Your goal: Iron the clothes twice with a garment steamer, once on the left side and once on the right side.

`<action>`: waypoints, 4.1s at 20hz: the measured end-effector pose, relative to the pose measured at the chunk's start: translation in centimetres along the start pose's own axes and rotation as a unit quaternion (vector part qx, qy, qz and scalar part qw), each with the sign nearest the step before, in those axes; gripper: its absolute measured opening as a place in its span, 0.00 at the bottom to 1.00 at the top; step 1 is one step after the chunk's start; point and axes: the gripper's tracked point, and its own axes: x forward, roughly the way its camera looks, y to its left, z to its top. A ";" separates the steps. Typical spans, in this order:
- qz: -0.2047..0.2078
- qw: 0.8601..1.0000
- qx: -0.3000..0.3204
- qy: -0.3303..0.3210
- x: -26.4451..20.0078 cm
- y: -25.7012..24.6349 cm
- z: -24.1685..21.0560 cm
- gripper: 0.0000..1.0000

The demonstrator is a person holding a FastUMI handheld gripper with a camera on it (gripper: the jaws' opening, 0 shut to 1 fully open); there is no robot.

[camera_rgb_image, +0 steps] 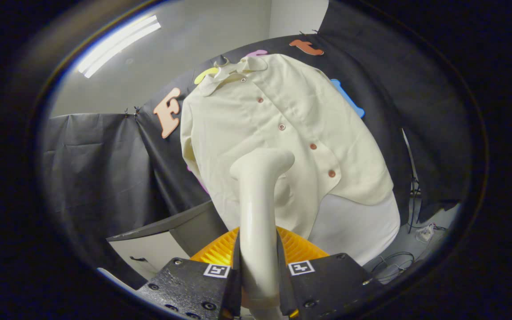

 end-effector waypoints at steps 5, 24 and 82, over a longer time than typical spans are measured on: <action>-0.003 0.999 -0.020 -0.047 1.2 -0.1 7.0 0.33; -0.037 0.987 0.038 -0.150 11.9 -5.9 22.0 0.33; -0.092 0.988 0.120 0.015 -6.3 -1.4 -0.8 0.33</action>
